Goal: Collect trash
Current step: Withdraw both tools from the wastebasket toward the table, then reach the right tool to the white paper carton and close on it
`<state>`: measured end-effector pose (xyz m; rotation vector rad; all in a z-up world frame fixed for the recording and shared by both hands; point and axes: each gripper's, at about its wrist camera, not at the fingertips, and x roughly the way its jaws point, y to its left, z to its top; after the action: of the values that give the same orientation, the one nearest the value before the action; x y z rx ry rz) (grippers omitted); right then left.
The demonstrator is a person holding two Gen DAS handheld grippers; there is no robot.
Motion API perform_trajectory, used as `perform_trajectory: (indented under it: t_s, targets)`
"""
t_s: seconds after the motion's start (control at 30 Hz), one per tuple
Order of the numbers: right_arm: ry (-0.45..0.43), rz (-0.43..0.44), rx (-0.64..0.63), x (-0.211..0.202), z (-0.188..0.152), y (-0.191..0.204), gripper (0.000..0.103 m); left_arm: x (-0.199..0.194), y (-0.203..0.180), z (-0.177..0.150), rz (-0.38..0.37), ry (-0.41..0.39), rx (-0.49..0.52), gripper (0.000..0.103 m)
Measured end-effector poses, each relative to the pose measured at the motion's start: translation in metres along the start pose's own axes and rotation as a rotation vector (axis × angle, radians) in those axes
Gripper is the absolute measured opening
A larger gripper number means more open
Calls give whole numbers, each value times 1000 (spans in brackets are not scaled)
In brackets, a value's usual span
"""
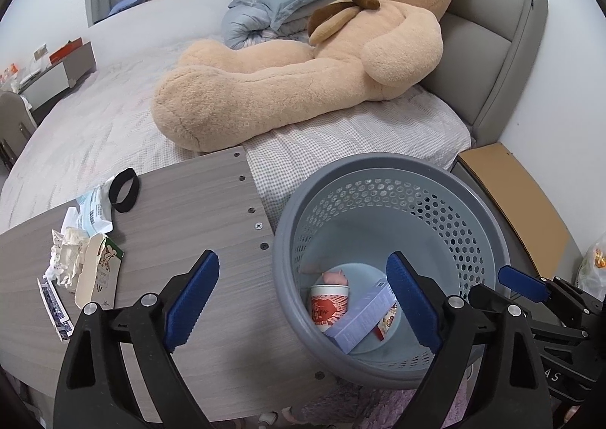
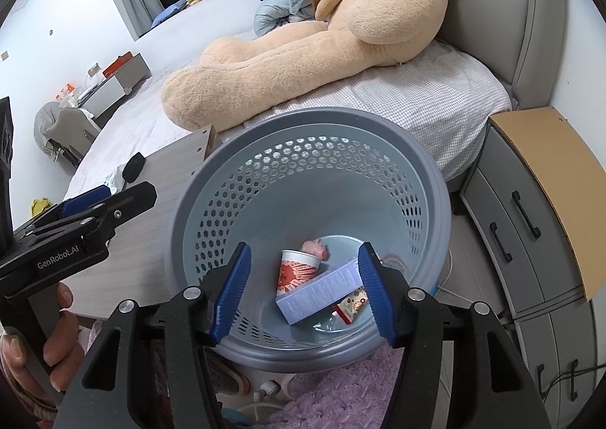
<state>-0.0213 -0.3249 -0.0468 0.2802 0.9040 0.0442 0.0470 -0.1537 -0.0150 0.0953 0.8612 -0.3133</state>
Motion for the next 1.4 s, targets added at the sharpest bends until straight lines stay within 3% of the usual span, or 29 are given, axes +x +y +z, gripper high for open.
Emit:
perform_trajectory:
  t_s: [0.6, 1.2, 1.4]
  targets:
    - [-13, 44, -96, 6, -1, 64, 63, -29, 74, -23, 80, -49, -123, 93]
    - [25, 204, -295, 56, 1, 200, 68, -61, 235, -80, 357, -51, -348, 93]
    - [62, 240, -366, 84, -5, 253, 72, -66, 276, -100, 401, -41, -403, 93]
